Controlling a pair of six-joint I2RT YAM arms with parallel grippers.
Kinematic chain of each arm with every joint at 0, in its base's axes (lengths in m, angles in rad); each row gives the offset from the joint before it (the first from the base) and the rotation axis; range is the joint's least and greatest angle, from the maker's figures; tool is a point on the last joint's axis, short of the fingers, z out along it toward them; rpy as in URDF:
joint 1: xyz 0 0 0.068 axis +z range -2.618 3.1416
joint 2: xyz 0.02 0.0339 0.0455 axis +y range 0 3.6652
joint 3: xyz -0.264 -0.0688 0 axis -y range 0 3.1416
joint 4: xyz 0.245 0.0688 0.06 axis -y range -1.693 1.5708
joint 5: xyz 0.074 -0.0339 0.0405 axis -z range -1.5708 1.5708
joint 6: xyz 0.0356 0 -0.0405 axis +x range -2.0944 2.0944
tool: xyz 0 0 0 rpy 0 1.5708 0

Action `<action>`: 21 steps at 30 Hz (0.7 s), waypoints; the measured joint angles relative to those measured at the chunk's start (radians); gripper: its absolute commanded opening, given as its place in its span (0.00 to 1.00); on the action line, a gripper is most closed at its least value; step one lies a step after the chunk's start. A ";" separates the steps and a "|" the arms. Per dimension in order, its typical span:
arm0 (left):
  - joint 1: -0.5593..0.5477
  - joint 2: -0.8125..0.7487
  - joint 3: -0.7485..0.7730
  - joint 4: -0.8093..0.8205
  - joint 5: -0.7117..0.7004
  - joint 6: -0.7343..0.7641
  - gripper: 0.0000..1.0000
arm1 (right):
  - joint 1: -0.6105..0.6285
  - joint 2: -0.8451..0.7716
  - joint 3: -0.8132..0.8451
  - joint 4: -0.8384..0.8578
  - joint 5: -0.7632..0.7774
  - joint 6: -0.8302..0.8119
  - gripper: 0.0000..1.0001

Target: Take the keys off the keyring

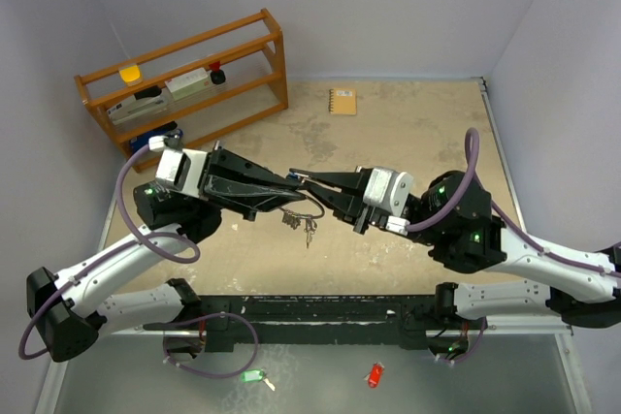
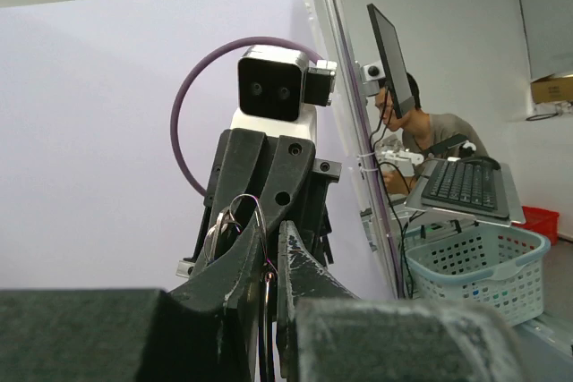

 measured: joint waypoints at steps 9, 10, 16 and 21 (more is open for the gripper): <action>0.000 -0.083 0.027 -0.016 0.030 0.105 0.00 | -0.016 0.138 -0.049 -0.113 -0.016 0.042 0.00; -0.008 -0.097 0.028 -0.024 0.031 0.121 0.00 | -0.010 0.137 -0.048 -0.112 -0.015 0.044 0.00; -0.027 -0.158 0.035 -0.121 -0.058 0.285 0.00 | -0.019 0.101 -0.121 -0.169 0.095 0.048 0.00; -0.030 -0.210 0.009 -0.305 -0.175 0.443 0.00 | -0.026 0.110 -0.186 -0.222 0.250 0.042 0.00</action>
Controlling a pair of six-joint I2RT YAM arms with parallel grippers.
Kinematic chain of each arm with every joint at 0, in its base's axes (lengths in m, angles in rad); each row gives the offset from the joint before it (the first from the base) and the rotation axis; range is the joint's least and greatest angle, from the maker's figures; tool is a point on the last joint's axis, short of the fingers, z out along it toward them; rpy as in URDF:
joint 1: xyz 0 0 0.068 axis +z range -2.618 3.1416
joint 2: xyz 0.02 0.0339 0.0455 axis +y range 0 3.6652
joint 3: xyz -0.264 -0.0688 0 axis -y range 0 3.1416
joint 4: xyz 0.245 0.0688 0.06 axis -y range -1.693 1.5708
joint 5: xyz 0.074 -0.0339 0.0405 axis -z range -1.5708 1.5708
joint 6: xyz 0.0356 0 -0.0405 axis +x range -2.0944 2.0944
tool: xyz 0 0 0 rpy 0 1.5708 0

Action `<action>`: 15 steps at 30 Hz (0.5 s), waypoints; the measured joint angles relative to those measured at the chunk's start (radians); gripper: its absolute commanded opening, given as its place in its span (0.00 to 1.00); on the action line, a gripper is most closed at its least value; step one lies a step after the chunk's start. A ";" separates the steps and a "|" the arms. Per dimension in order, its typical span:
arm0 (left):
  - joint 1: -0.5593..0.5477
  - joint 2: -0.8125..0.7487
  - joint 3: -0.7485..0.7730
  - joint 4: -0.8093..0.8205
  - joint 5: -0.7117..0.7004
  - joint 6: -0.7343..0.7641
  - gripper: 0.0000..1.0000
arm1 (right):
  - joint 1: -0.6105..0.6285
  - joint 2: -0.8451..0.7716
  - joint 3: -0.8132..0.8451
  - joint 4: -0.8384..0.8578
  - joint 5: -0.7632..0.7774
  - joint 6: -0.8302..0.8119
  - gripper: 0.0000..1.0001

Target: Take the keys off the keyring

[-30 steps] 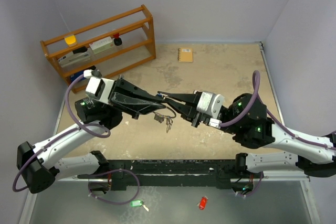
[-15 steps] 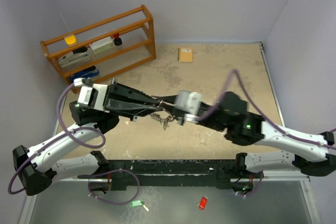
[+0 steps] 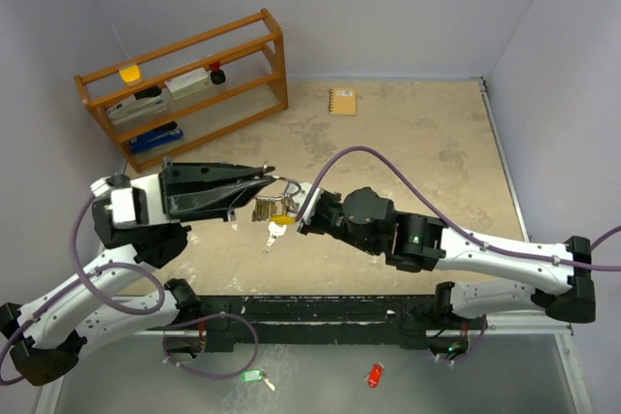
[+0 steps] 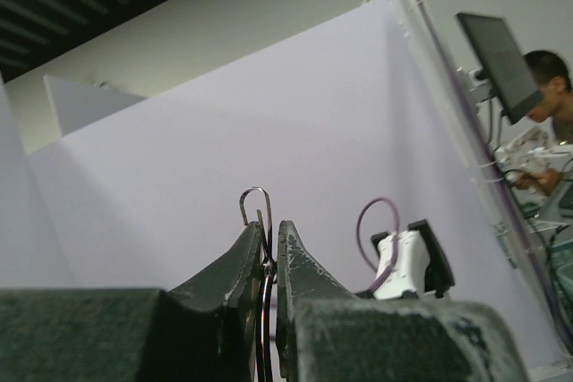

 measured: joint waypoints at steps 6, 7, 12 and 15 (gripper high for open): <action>-0.002 -0.029 -0.067 -0.257 -0.187 0.172 0.00 | 0.000 -0.123 -0.005 0.069 0.190 -0.045 0.00; -0.002 -0.034 -0.079 -0.292 -0.222 0.194 0.00 | 0.000 -0.143 -0.005 0.090 0.213 -0.056 0.00; -0.002 -0.024 -0.130 -0.474 -0.449 0.297 0.00 | -0.014 -0.182 -0.005 0.269 0.397 -0.163 0.00; -0.002 0.010 -0.133 -0.515 -0.542 0.330 0.00 | -0.130 -0.146 0.004 0.298 0.434 -0.159 0.00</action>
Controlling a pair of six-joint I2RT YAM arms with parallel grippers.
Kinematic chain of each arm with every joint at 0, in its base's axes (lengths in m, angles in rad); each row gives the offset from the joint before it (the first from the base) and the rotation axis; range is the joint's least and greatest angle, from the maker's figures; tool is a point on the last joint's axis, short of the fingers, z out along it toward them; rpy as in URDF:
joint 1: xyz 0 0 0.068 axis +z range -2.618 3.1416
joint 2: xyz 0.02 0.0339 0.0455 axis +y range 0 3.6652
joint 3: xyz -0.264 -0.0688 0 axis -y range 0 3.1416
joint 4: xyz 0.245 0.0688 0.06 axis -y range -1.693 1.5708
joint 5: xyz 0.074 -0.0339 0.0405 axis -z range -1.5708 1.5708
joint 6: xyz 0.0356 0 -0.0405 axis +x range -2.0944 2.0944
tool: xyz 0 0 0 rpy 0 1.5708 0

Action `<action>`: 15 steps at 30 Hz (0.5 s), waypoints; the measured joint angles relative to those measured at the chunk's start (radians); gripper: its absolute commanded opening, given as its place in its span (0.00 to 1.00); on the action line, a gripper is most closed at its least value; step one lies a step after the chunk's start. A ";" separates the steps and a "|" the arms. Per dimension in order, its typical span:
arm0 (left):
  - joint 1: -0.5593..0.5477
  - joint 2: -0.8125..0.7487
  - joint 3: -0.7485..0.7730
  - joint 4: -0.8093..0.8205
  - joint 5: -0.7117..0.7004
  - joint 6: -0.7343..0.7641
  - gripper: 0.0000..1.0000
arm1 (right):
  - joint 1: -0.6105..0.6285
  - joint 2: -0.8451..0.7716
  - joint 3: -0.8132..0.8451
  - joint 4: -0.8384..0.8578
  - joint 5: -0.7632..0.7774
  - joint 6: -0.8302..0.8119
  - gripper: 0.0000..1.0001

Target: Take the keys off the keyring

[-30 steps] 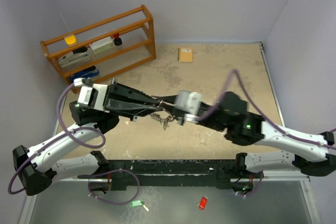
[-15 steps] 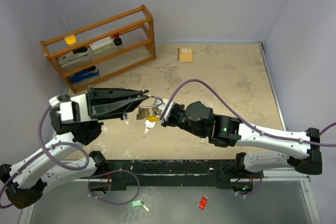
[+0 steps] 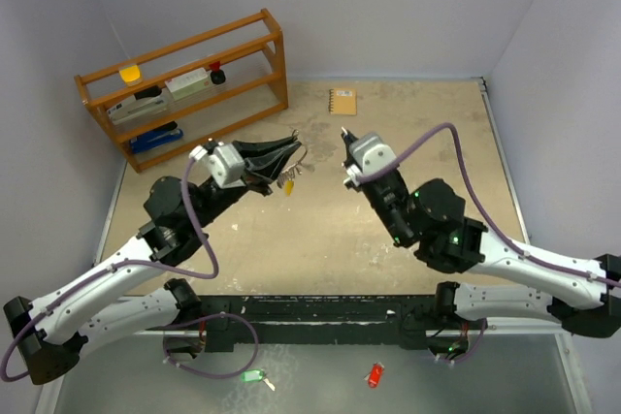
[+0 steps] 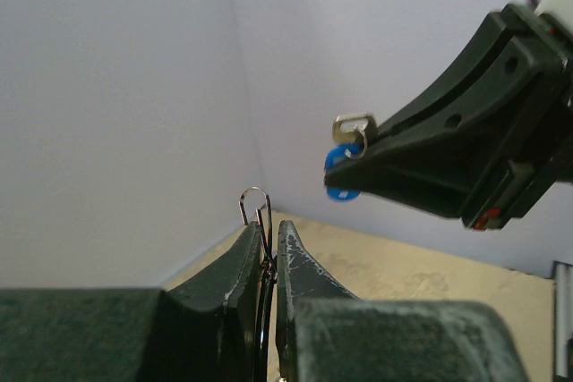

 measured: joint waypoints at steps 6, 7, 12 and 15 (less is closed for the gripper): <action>0.000 0.124 0.000 -0.031 -0.114 0.019 0.00 | -0.453 0.132 0.018 -0.135 -0.077 0.204 0.00; 0.000 0.146 0.000 -0.035 -0.127 0.019 0.00 | -0.493 0.149 0.017 -0.153 -0.092 0.232 0.00; 0.000 0.196 -0.027 -0.037 -0.176 0.010 0.00 | -0.695 0.273 0.018 -0.225 -0.243 0.407 0.00; 0.002 0.224 -0.046 -0.029 -0.207 -0.009 0.00 | -0.794 0.369 0.003 -0.249 -0.337 0.505 0.00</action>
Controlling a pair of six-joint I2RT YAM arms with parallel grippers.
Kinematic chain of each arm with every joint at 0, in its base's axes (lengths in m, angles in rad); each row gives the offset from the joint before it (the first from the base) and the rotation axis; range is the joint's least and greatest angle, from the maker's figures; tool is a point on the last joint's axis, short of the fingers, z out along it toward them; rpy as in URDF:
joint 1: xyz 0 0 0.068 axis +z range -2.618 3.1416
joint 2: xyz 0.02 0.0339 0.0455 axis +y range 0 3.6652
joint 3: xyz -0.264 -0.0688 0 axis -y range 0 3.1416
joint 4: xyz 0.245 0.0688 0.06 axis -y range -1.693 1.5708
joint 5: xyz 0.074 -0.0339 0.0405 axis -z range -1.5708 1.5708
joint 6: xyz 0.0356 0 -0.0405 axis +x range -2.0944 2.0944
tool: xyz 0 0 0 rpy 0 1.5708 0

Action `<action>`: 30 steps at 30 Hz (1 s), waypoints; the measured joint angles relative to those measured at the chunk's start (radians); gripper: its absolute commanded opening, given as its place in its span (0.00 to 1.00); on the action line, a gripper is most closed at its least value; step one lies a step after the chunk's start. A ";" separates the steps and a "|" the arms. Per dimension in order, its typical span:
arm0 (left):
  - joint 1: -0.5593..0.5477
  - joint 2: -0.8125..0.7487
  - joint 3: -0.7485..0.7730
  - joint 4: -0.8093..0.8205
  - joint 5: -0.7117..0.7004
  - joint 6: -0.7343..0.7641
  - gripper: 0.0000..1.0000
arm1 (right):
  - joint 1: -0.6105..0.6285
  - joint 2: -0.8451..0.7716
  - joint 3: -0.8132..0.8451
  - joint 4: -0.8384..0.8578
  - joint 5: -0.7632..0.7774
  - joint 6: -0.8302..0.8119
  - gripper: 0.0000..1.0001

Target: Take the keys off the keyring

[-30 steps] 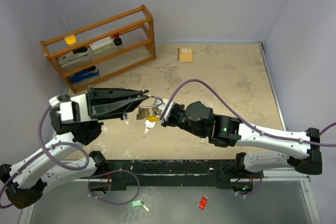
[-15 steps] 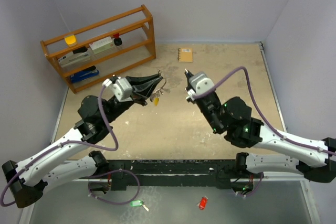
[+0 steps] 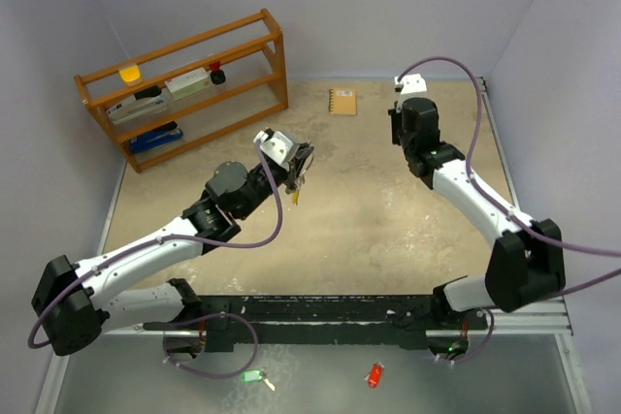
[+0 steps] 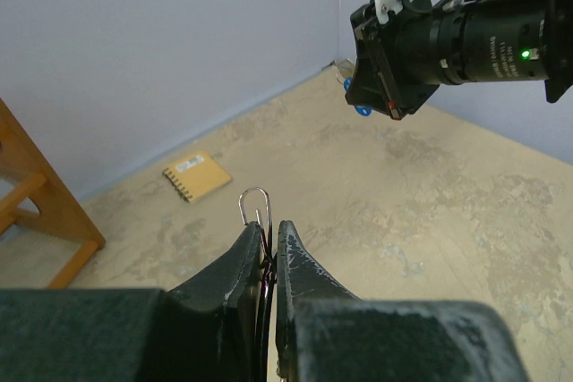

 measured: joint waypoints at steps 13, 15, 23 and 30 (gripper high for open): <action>0.237 0.214 -0.152 0.257 0.196 -0.295 0.00 | -0.047 0.269 -0.138 -0.005 -0.188 0.179 0.00; 0.234 0.215 -0.152 0.273 0.213 -0.301 0.00 | -0.047 0.282 -0.138 0.004 -0.190 0.185 0.00; 0.233 0.222 -0.152 0.324 0.253 -0.315 0.00 | -0.050 0.317 -0.138 0.040 -0.190 0.210 0.49; 0.233 0.250 -0.151 0.349 0.262 -0.320 0.00 | -0.050 0.324 -0.138 0.043 -0.190 0.212 0.57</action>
